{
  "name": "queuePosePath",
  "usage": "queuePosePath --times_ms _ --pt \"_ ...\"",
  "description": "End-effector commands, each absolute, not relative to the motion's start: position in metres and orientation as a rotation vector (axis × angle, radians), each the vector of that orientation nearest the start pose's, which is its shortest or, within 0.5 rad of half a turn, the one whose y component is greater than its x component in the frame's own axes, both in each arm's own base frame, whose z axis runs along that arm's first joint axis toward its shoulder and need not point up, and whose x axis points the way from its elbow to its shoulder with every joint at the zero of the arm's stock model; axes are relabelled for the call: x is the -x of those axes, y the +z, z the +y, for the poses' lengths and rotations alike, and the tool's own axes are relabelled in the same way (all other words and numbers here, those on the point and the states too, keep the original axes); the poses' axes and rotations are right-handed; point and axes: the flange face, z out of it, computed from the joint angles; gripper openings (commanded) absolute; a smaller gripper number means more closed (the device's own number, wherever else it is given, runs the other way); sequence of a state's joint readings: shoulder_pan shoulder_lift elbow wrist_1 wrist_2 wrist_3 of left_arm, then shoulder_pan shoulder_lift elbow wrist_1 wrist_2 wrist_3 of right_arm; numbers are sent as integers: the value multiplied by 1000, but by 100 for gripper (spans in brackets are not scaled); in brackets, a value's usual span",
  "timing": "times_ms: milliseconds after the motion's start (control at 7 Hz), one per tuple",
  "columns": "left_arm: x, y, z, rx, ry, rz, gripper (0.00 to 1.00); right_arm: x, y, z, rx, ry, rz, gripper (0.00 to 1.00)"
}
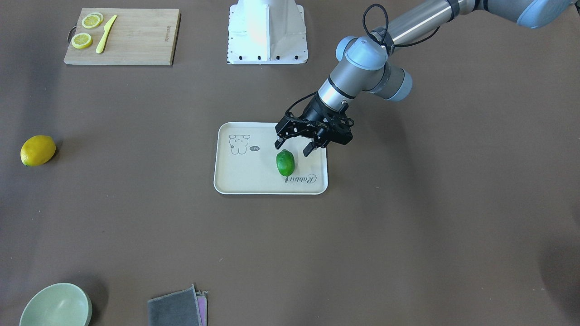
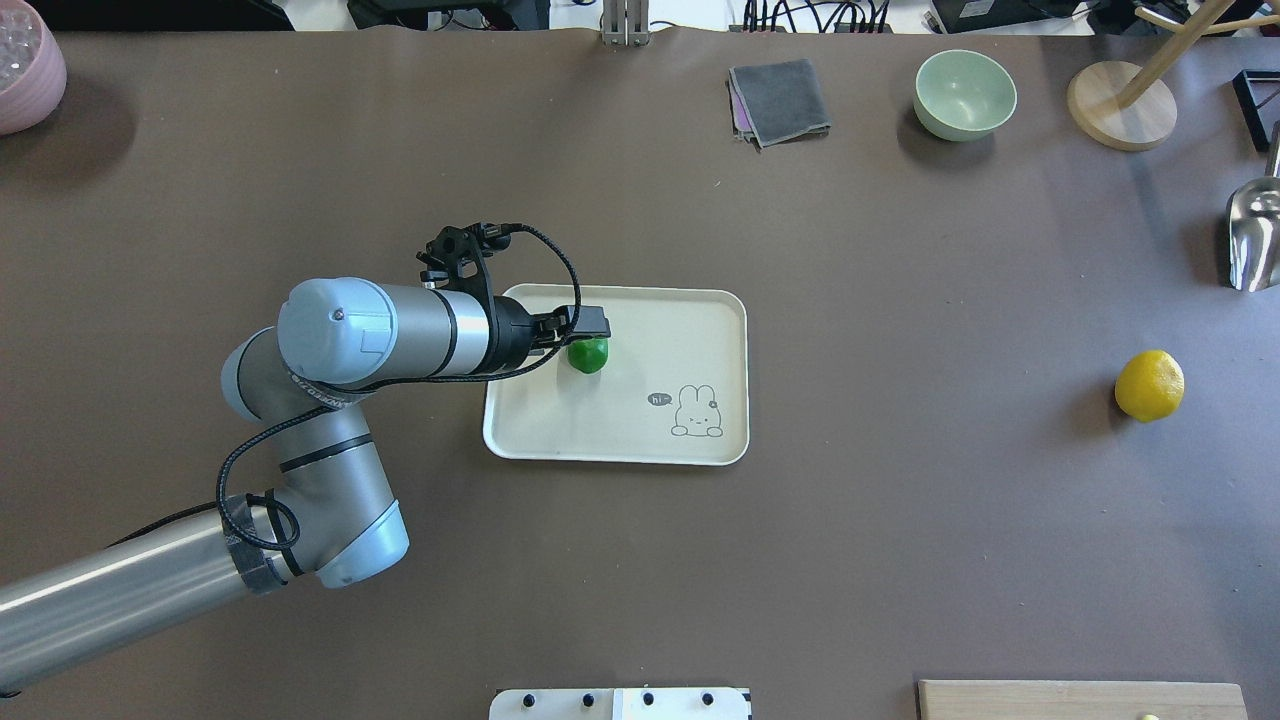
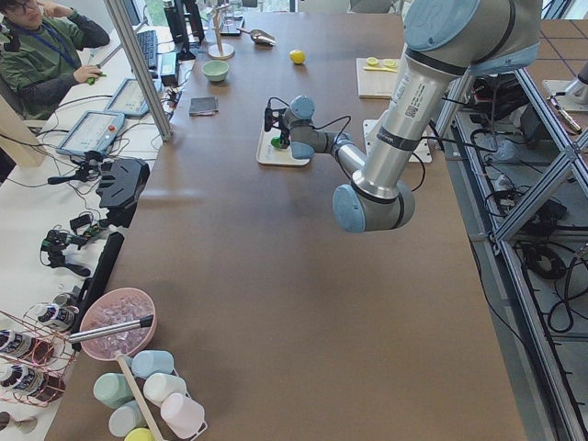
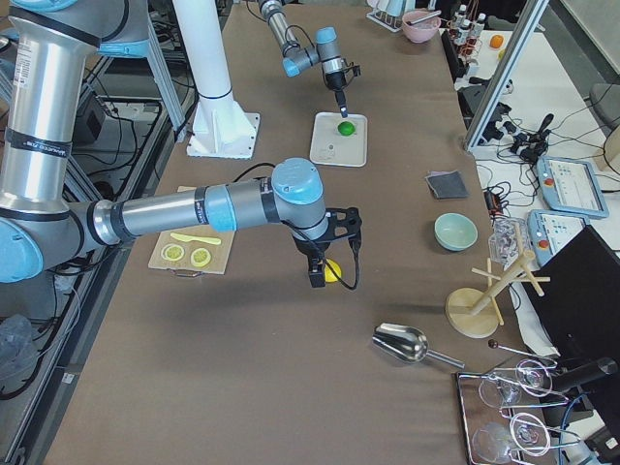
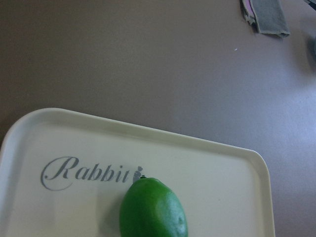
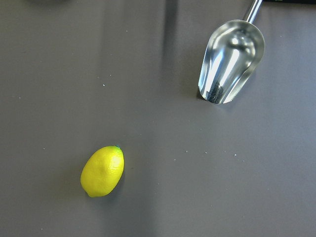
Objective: Place all lemons on tray
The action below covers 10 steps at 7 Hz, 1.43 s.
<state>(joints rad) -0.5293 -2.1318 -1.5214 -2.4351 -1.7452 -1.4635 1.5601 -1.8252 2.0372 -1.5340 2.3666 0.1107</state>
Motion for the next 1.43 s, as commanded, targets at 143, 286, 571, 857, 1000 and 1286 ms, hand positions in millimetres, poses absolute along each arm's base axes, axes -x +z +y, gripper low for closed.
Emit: queuePosePath --times_ms 143,286,571,857,1000,1286 --pt "-414 190 -464 -296 -157 1118 98 -58 533 -393 -184 11 -802 100" --pt "-364 213 -472 -316 -73 1029 98 -58 534 -393 -174 32 -797 100" --pt "-240 301 -485 -298 55 979 98 -24 531 -399 -138 28 -804 99" --pt "-220 328 -479 -348 127 959 98 25 550 -408 -121 69 -807 96" --pt "-219 327 -478 -351 127 962 98 56 548 -411 -116 183 -807 95" --pt "-220 326 -478 -352 129 963 98 110 567 -412 -135 286 -795 96"
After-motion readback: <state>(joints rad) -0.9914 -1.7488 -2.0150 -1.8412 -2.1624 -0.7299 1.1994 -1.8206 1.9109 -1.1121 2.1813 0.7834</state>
